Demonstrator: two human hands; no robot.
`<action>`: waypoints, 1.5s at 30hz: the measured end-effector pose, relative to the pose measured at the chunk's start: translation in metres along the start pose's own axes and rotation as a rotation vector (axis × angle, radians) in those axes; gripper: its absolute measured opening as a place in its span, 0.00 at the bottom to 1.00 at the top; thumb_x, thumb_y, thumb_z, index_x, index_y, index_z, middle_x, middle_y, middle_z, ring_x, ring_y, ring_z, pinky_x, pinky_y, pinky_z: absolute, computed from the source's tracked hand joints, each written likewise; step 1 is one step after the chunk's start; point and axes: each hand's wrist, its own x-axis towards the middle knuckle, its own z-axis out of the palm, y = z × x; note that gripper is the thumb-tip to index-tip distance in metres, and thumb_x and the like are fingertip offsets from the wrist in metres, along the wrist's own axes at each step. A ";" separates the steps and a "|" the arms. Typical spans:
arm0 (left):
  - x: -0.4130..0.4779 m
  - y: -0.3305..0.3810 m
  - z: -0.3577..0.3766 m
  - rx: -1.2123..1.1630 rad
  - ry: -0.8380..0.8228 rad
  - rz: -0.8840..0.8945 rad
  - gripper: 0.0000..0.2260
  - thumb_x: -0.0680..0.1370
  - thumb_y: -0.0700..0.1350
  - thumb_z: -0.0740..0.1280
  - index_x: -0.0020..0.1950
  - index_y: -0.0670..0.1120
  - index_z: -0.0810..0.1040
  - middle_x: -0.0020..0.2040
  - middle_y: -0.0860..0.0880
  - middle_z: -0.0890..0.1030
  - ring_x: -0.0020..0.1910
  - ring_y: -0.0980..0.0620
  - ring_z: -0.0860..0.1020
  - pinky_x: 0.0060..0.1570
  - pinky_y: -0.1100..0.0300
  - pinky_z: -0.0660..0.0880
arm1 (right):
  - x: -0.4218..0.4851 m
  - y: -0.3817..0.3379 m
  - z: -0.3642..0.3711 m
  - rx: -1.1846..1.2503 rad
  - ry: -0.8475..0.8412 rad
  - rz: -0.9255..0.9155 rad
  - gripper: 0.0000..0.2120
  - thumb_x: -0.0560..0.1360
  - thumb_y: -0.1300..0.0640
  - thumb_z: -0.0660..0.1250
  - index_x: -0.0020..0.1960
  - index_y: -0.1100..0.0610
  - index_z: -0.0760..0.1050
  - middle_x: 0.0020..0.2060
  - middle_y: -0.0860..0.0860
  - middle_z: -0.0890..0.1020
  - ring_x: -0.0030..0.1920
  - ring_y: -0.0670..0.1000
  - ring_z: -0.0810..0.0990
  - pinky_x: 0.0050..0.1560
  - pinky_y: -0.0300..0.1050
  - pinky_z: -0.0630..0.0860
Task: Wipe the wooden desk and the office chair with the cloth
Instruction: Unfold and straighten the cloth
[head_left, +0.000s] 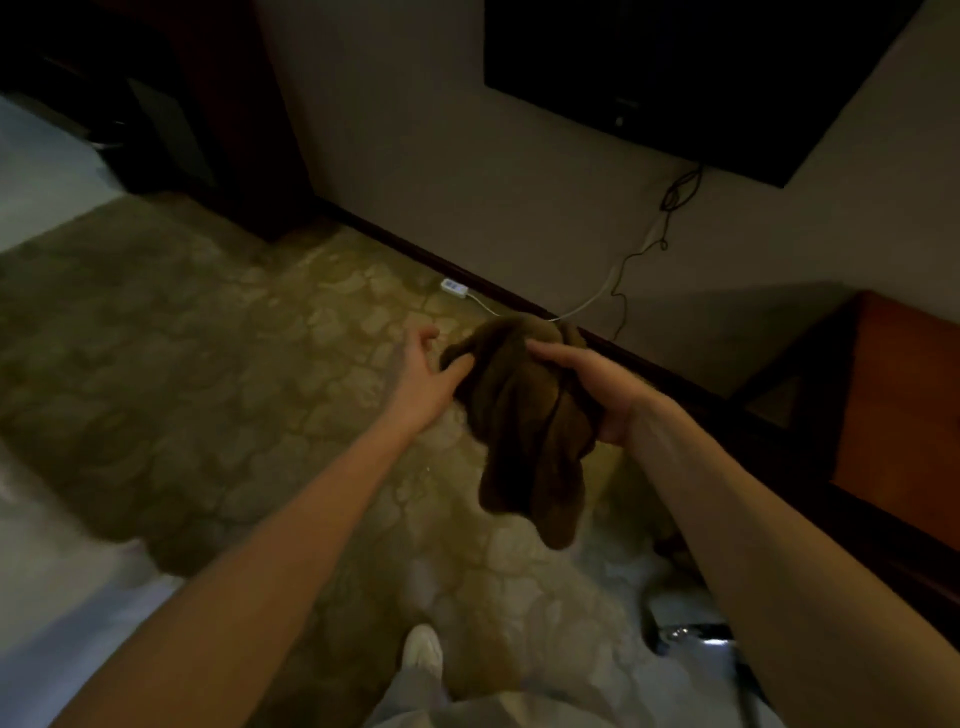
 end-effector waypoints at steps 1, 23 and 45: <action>0.003 0.001 0.003 -0.013 0.005 -0.038 0.21 0.77 0.49 0.75 0.65 0.48 0.71 0.58 0.50 0.75 0.58 0.53 0.74 0.55 0.64 0.73 | 0.005 -0.004 0.001 0.084 0.067 -0.021 0.24 0.76 0.47 0.74 0.66 0.59 0.78 0.55 0.60 0.86 0.57 0.60 0.86 0.65 0.59 0.78; 0.172 0.054 0.083 -0.175 -0.627 -0.359 0.13 0.83 0.48 0.62 0.48 0.45 0.84 0.41 0.46 0.86 0.42 0.49 0.84 0.46 0.58 0.78 | 0.159 -0.048 -0.119 0.062 0.375 -0.154 0.46 0.63 0.26 0.75 0.70 0.55 0.75 0.62 0.51 0.82 0.63 0.53 0.79 0.68 0.52 0.73; 0.453 0.093 0.270 0.487 -1.004 0.270 0.13 0.82 0.39 0.68 0.54 0.59 0.77 0.42 0.53 0.83 0.39 0.65 0.80 0.42 0.69 0.73 | 0.270 -0.151 -0.315 0.315 0.400 -0.048 0.36 0.63 0.38 0.82 0.65 0.53 0.81 0.59 0.53 0.86 0.63 0.56 0.83 0.68 0.60 0.76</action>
